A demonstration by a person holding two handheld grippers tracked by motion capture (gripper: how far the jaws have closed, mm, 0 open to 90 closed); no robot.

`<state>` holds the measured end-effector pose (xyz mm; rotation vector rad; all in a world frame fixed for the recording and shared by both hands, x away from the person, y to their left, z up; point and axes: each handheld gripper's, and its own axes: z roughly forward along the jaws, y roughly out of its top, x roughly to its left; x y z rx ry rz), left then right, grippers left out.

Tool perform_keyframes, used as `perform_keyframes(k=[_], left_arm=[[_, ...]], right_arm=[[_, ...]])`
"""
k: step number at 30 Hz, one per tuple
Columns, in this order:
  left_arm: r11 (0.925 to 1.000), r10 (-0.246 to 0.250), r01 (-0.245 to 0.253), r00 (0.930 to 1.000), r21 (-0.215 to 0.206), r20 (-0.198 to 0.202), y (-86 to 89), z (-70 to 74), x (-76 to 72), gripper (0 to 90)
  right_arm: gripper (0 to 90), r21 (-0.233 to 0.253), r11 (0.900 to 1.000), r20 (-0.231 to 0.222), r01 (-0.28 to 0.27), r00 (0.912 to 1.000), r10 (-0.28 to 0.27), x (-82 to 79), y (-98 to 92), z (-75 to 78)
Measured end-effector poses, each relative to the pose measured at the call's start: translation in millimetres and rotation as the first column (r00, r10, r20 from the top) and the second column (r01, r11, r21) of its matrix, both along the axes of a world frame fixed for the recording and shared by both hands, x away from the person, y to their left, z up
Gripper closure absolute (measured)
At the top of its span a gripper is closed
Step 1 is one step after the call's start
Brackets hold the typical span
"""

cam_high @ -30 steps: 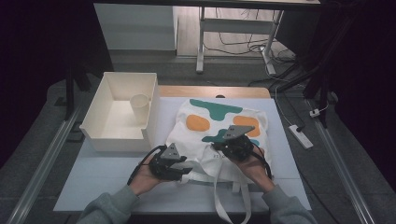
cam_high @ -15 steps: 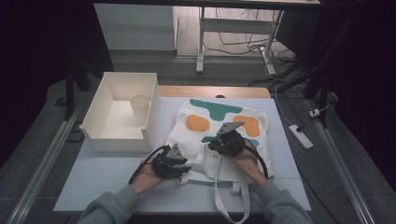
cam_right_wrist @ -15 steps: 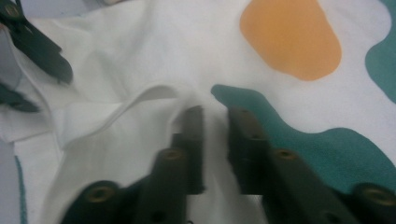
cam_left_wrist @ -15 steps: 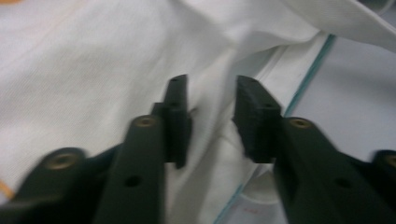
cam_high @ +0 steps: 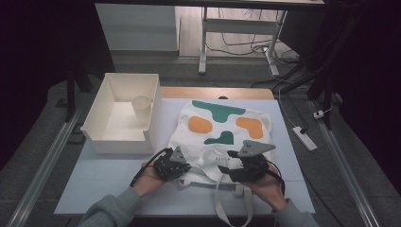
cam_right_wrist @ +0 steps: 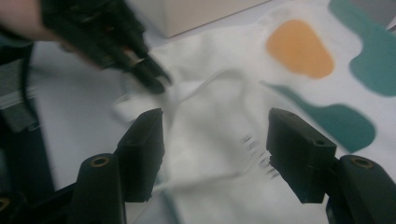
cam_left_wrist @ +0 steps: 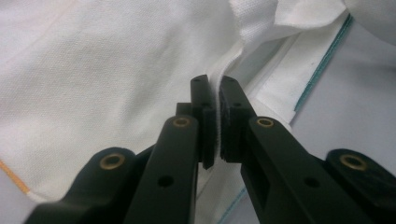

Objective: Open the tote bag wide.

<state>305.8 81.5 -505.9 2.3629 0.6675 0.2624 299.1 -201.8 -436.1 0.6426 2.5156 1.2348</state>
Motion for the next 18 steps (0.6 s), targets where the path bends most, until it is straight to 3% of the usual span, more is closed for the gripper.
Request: perform_keyframes(k=[2,4,5,6,7,9,11,13,14,18], left_arm=[[1.0000,0.000,0.000,1.0000,-0.002,-0.002,0.2,0.0,0.3,85.5],[1.0000,0.000,0.000,1.0000,-0.003,-0.003,0.3,0.0,0.4,85.5],[1.0000,0.001,-0.001,1.0000,-0.004,-0.003,0.3,0.0,0.4,85.5],[1.0000,0.001,-0.001,1.0000,-0.004,-0.003,0.2,0.0,0.4,85.5],[1.0000,0.001,-0.001,1.0000,-0.004,-0.003,0.2,0.0,0.3,85.5],[1.0000,0.001,-0.001,1.0000,-0.003,-0.002,0.2,0.2,0.1,85.5],[1.0000,0.001,-0.001,1.0000,-0.002,-0.001,0.2,0.3,-0.1,85.5],[1.0000,0.000,0.000,1.0000,-0.003,-0.003,0.4,0.3,0.1,85.4],[1.0000,0.000,0.000,1.0000,-0.004,-0.003,0.6,0.3,0.1,85.4],[0.9999,0.004,-0.004,1.0000,-0.010,-0.006,0.7,0.0,0.2,85.5]], right_arm=[[37.4,-0.007,1.000,-0.043,-0.028,0.9987,0.028,-23.4,-8.3,-4.6],[38.6,-0.010,0.999,-0.090,-0.043,0.9950,0.042,-34.6,-10.0,-10.0],[38.6,-0.010,0.999,-0.090,-0.043,0.9950,0.042,-34.6,-10.0,-10.0],[38.6,-0.024,0.998,-0.136,-0.062,0.9889,0.058,-45.5,-8.4,-18.8],[38.6,-0.024,0.998,-0.136,-0.062,0.9889,0.058,-45.5,-8.4,-18.8],[38.7,-0.066,0.994,-0.179,-0.086,0.9811,0.073,-57.2,-0.8,-34.8],[38.7,-0.080,0.992,-0.187,-0.097,0.9790,0.080,-60.0,2.3,-40.2],[38.2,-0.119,0.987,-0.203,-0.108,0.9756,0.083,-64.3,9.7,-50.3],[37.9,-0.156,0.982,-0.233,-0.106,0.9702,0.068,-65.5,16.4,-59.6],[37.8,-0.185,0.974,-0.259,-0.132,0.9625,0.082,-64.9,20.8,-66.6]])
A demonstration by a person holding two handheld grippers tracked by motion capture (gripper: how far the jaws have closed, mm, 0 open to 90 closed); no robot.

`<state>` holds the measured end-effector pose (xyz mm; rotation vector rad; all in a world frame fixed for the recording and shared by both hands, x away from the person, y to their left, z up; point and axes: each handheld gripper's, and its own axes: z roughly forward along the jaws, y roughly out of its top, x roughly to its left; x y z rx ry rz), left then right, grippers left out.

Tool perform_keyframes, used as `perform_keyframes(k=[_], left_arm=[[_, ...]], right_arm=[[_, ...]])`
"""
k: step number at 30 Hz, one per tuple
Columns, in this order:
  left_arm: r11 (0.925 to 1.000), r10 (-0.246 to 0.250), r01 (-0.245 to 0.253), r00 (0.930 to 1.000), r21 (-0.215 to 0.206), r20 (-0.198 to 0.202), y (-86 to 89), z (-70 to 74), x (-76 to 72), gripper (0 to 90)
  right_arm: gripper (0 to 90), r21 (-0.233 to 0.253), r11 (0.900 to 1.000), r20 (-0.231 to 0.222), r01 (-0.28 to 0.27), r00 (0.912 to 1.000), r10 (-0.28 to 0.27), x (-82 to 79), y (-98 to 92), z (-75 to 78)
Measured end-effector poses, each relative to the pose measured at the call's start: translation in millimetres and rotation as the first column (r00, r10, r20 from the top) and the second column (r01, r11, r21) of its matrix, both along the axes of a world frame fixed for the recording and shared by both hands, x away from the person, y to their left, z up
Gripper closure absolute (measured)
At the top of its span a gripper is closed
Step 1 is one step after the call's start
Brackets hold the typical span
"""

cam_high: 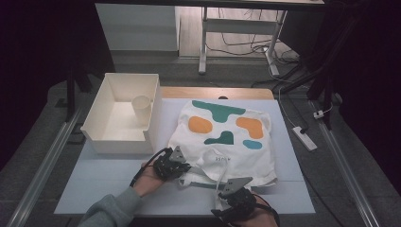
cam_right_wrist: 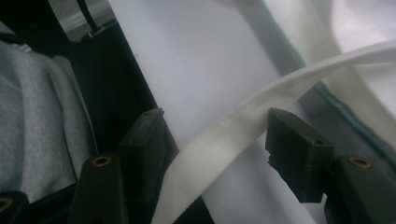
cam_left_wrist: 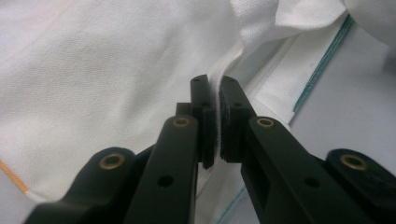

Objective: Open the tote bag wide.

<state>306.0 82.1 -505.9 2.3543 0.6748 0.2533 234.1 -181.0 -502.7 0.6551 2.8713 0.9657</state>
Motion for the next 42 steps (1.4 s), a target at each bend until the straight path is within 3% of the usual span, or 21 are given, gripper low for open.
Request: perform_keyframes(k=[5,7,13,14,15,16,19,21,24,25,26,27,28,30,32,34,37,38,39,42], left_arm=[[1.0000,0.001,-0.001,1.0000,-0.001,-0.003,-0.1,-0.2,0.3,85.4],[1.0000,0.002,-0.002,1.0000,-0.002,-0.003,-0.3,-0.4,0.3,85.4],[1.0000,0.002,-0.002,1.0000,-0.003,-0.003,-0.3,-0.5,0.3,85.3],[1.0000,0.002,-0.002,1.0000,-0.002,-0.003,-0.3,-0.5,0.3,85.4],[1.0000,-0.001,0.001,1.0000,0.002,-0.003,0.0,-0.3,0.4,85.4],[1.0000,-0.001,0.001,1.0000,0.002,-0.003,0.0,-0.3,0.4,85.4],[1.0000,-0.002,0.002,1.0000,0.002,-0.003,0.2,-0.4,0.3,85.3],[1.0000,-0.002,0.002,1.0000,0.002,-0.003,0.2,-0.4,0.4,85.3],[1.0000,-0.003,0.003,1.0000,0.001,-0.003,0.3,-0.5,0.5,85.3],[1.0000,-0.003,0.003,1.0000,0.002,-0.003,0.2,-0.5,0.5,85.3],[1.0000,-0.004,0.004,1.0000,0.003,-0.003,0.2,-0.5,0.5,85.3],[1.0000,-0.004,0.004,1.0000,0.002,-0.003,0.3,-0.5,0.5,85.3],[1.0000,-0.004,0.004,1.0000,0.002,-0.003,0.3,-0.5,0.5,85.3],[1.0000,-0.004,0.004,1.0000,0.003,-0.004,0.3,-0.6,0.6,85.2],[1.0000,-0.005,0.005,1.0000,0.003,-0.003,0.2,-0.6,0.6,85.2],[1.0000,-0.003,0.003,1.0000,0.001,-0.006,0.3,-0.7,0.5,85.2],[1.0000,-0.005,0.005,1.0000,0.003,-0.005,0.5,-0.6,0.4,85.2],[1.0000,-0.005,0.005,1.0000,0.002,-0.004,0.5,-0.7,0.4,85.2],[1.0000,-0.005,0.005,1.0000,0.002,-0.005,0.5,-0.8,0.3,85.2],[1.0000,-0.004,0.004,1.0000,-0.001,-0.003,0.5,-0.9,0.2,85.2]], right_arm=[[44.6,-0.055,0.998,0.022,-0.007,0.9997,0.008,-0.5,3.5,-4.8],[51.4,-0.107,0.994,0.035,-0.021,0.9991,0.025,-1.5,5.7,-8.3],[62.6,-0.089,0.995,0.021,-0.034,0.9991,0.036,-1.8,6.6,-8.5],[71.6,-0.088,0.996,0.018,-0.024,0.9995,0.026,-1.5,6.2,-7.9],[71.6,-0.088,0.996,0.018,-0.024,0.9995,0.026,-1.5,6.2,-7.9],[77.3,-0.104,0.994,0.039,-0.013,0.9991,0.017,-1.3,5.8,-7.8],[87.6,-0.107,0.994,0.042,-0.015,0.9989,0.019,-0.2,4.1,-7.3],[90.0,-0.112,0.994,0.046,-0.021,0.9986,0.027,-0.8,4.5,-7.1],[86.1,-0.098,0.995,0.045,-0.010,0.9989,0.014,-0.9,5.4,-7.6],[75.7,-0.086,0.996,0.043,-0.001,0.9991,0.005,-1.1,5.9,-8.0],[75.7,-0.086,0.996,0.043,-0.001,0.9991,0.005,-1.1,5.9,-8.0],[58.3,-0.078,0.996,0.052,0.030,0.9983,-0.026,-2.3,9.6,-8.7],[58.3,-0.078,0.996,0.052,0.030,0.9983,-0.026,-2.3,9.6,-8.7],[44.8,-0.098,0.994,0.069,0.056,0.9964,-0.049,-1.8,14.9,-11.2],[42.3,-0.101,0.993,0.084,0.066,0.9948,-0.057,-3.6,21.6,-13.0],[46.4,-0.106,0.992,0.090,0.068,0.9942,-0.059,-4.3,23.5,-13.0],[69.7,-0.102,0.993,0.095,0.054,0.9944,-0.044,-5.6,23.9,-11.4],[69.7,-0.102,0.993,0.095,0.054,0.9944,-0.044,-5.6,23.9,-11.4],[78.4,-0.115,0.992,0.099,0.047,0.9945,-0.036,-5.3,22.5,-10.1],[81.5,-0.121,0.992,0.091,0.044,0.9953,-0.034,-4.2,20.6,-9.0]])
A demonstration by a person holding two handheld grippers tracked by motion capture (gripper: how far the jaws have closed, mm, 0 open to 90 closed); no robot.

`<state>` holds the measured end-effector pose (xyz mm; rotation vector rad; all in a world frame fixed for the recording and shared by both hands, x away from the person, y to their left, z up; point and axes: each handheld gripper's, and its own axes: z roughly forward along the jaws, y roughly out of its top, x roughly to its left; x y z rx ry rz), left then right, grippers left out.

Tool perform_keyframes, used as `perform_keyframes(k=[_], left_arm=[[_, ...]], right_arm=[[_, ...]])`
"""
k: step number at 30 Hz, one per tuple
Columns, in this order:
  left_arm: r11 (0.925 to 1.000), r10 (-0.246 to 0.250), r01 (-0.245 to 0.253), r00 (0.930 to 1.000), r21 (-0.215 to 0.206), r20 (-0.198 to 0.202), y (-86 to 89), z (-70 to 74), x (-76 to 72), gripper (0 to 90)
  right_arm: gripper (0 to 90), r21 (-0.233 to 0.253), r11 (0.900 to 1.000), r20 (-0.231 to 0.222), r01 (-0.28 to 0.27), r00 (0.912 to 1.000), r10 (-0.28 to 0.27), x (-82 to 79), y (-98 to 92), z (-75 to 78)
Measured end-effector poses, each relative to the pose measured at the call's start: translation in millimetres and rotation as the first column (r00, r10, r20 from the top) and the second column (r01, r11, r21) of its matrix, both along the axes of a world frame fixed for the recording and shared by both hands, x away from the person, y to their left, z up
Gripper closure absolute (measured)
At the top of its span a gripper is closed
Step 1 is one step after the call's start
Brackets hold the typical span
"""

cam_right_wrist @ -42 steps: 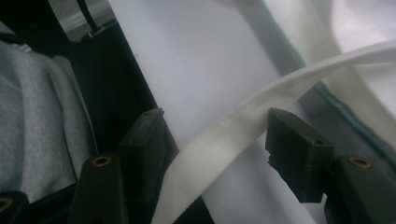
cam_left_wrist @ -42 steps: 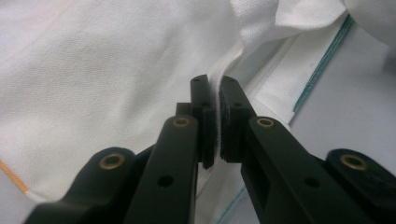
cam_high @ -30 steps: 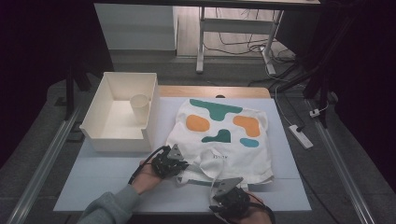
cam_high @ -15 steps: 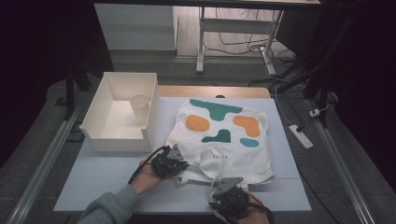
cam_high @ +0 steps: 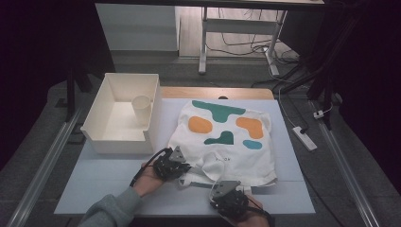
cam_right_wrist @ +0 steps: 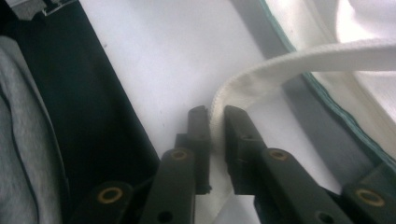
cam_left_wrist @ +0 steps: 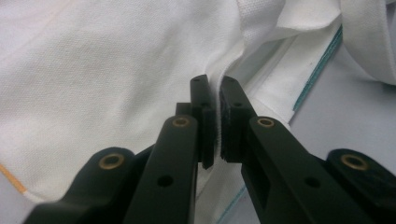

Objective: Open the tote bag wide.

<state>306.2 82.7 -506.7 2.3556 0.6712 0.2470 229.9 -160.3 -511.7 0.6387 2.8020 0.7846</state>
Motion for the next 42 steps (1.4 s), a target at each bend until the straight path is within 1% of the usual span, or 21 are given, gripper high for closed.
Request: perform_keyframes(k=[3,4,7,8,9,10,11,12,13,16,19,24,25,26,27,28,32,33,36,38,42], left_arm=[[1.0000,-0.002,0.002,1.0000,0.002,0.000,0.8,0.5,0.1,85.3],[1.0000,-0.002,0.002,1.0000,0.002,0.000,1.0,0.6,0.1,85.3],[0.9999,0.002,-0.002,1.0000,-0.010,-0.005,1.1,0.4,0.2,85.4],[0.9999,0.003,-0.003,1.0000,-0.011,-0.005,1.1,0.4,0.3,85.4],[0.9999,0.003,-0.003,1.0000,-0.011,-0.004,1.1,0.4,0.3,85.4],[0.9999,0.002,-0.002,1.0000,-0.010,-0.003,1.1,0.5,0.1,85.5],[0.9999,0.001,-0.001,1.0000,-0.011,-0.003,1.2,0.6,0.1,85.5],[0.9999,0.001,-0.001,1.0000,-0.013,-0.004,1.4,0.7,0.1,85.5],[0.9999,0.001,-0.001,1.0000,-0.014,-0.005,1.7,0.7,0.4,85.5],[0.9998,-0.001,0.000,0.9999,-0.020,-0.012,2.2,0.6,1.5,85.5],[0.9998,0.002,-0.003,0.9999,-0.020,-0.011,2.2,0.8,0.7,85.5],[0.9998,0.003,-0.003,1.0000,-0.022,-0.008,2.3,0.7,0.8,85.5],[0.9998,0.002,-0.002,1.0000,-0.022,-0.006,2.4,0.8,0.9,85.5],[0.9998,0.001,-0.002,1.0000,-0.022,-0.006,2.4,0.7,0.9,85.5],[0.9998,0.001,-0.002,1.0000,-0.022,-0.006,2.4,0.6,0.9,85.5],[0.9998,0.001,-0.001,1.0000,-0.022,-0.006,2.5,0.6,1.0,85.5],[0.9997,-0.001,0.001,1.0000,-0.023,-0.008,2.7,0.5,1.1,85.5],[0.9998,-0.001,0.001,1.0000,-0.021,-0.007,2.7,0.5,1.1,85.5],[0.9998,0.001,-0.001,1.0000,-0.020,-0.006,2.4,0.6,0.6,85.5],[0.9998,-0.002,0.002,1.0000,-0.018,-0.005,2.8,0.8,0.8,85.5],[0.9998,-0.004,0.004,1.0000,-0.020,-0.004,2.8,0.7,0.9,85.6]], right_arm=[[82.9,-0.006,1.000,0.000,-0.015,0.9999,0.015,2.4,-5.6,4.5],[83.2,0.043,0.999,0.014,-0.018,0.9998,0.017,3.8,-12.2,14.3],[83.4,0.094,0.996,0.103,-0.005,0.9947,-0.005,5.3,-22.7,36.7],[83.4,0.094,0.996,0.103,-0.005,0.9947,-0.005,5.3,-22.7,36.7],[83.4,0.105,0.994,0.135,0.000,0.9908,-0.014,6.5,-26.4,44.5],[83.4,0.132,0.991,0.196,0.017,0.9797,-0.043,10.1,-33.4,59.0],[83.4,0.132,0.991,0.196,0.017,0.9797,-0.043,10.1,-33.4,59.0],[83.4,0.163,0.987,0.237,0.013,0.9701,-0.052,15.5,-39.2,71.4],[83.4,0.163,0.987,0.237,0.013,0.9701,-0.052,15.5,-39.2,71.4],[83.4,0.183,0.983,0.289,0.020,0.9547,-0.073,29.9,-45.6,86.3],[83.4,0.234,0.971,0.310,0.041,0.9438,-0.115,52.7,-53.6,99.1],[83.3,0.298,0.950,0.308,0.095,0.9323,-0.190,97.5,-64.2,102.4],[83.3,0.312,0.943,0.297,0.119,0.9302,-0.215,116.4,-66.7,99.2],[83.3,0.312,0.943,0.297,0.119,0.9302,-0.215,116.4,-66.7,99.2],[83.3,0.327,0.935,0.281,0.135,0.9312,-0.232,128.7,-67.1,95.8],[83.3,0.327,0.935,0.281,0.135,0.9312,-0.232,128.7,-67.1,95.8],[83.3,0.324,0.933,0.272,0.157,0.9288,-0.251,149.2,-65.2,87.0],[83.3,0.320,0.932,0.272,0.171,0.9255,-0.264,157.6,-65.0,82.9],[83.3,0.318,0.929,0.266,0.189,0.9226,-0.279,164.8,-66.3,79.7],[83.2,0.318,0.923,0.259,0.214,0.9174,-0.302,172.6,-69.4,76.3],[83.2,0.331,0.905,0.233,0.268,0.9057,-0.354,187.7,-78.9,70.1]])
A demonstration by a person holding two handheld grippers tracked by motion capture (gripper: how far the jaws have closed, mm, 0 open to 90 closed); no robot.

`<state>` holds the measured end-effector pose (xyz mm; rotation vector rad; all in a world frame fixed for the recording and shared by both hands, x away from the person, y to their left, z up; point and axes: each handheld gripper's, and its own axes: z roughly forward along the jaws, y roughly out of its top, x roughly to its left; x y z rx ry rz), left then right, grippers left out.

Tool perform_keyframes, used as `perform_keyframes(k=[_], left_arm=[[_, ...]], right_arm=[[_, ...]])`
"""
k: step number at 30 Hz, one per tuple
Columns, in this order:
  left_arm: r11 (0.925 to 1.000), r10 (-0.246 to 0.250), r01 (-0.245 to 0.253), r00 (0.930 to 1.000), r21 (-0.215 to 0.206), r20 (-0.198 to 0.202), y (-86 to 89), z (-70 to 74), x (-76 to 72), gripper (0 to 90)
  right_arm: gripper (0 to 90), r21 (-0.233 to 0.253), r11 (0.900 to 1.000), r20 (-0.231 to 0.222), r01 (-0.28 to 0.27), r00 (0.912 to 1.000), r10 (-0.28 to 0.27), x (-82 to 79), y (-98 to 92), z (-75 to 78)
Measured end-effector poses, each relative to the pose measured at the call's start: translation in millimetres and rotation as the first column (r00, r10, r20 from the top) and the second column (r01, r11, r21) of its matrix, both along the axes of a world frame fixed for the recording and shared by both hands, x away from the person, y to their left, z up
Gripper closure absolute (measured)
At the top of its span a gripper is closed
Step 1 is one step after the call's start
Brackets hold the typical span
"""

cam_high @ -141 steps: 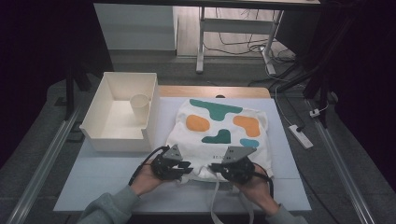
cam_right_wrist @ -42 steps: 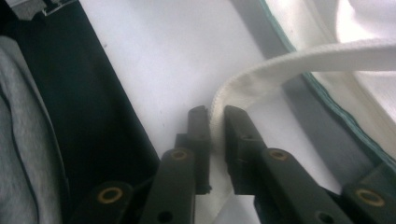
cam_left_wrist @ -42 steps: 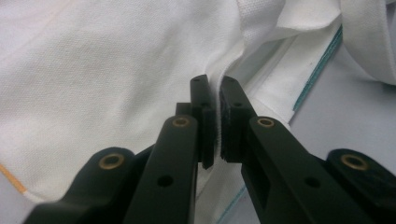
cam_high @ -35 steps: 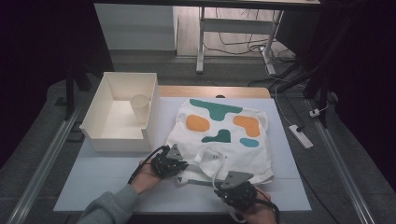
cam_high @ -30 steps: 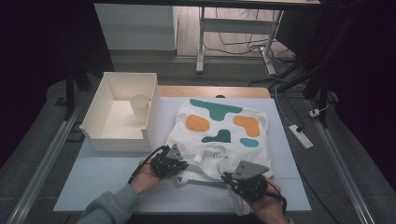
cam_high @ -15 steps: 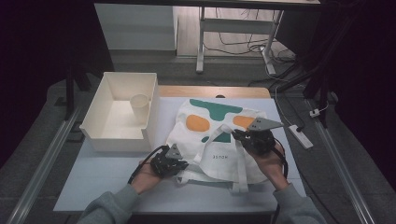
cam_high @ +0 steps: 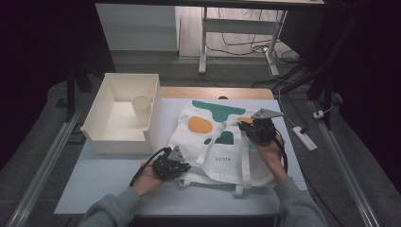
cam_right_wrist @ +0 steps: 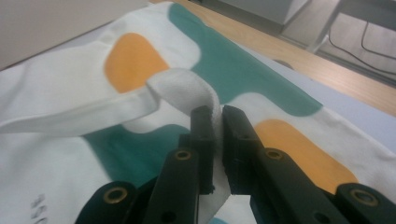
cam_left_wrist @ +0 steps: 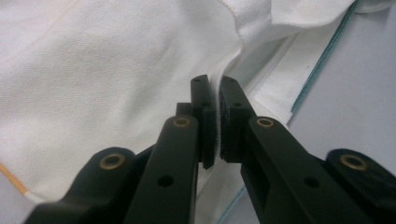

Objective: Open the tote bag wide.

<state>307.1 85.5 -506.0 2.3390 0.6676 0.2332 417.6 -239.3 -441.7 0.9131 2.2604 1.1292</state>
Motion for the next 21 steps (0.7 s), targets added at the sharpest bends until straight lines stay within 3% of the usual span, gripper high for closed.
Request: perform_keyframes(k=[5,14,18,21], left_arm=[[1.0000,-0.002,0.002,1.0000,-0.004,0.001,0.6,-0.2,-0.2,85.5],[0.9999,-0.003,0.003,1.0000,-0.014,0.002,2.1,-0.1,-0.7,85.7],[0.9998,-0.002,0.003,1.0000,-0.019,0.002,2.9,0.2,-0.7,85.6],[0.9999,-0.003,0.003,1.0000,-0.017,0.003,2.7,-0.2,-1.0,85.6]], right_arm=[[83.1,-0.015,0.998,-0.028,0.059,0.9978,-0.060,18.3,-13.4,-14.5],[83.1,-0.055,0.990,-0.060,0.133,0.9889,-0.136,33.7,-32.2,-32.9],[82.5,-0.057,0.991,-0.128,0.125,0.9830,-0.131,39.1,-35.5,-49.2],[80.3,-0.077,0.990,-0.129,0.116,0.9838,-0.125,39.0,-32.6,-51.2]])
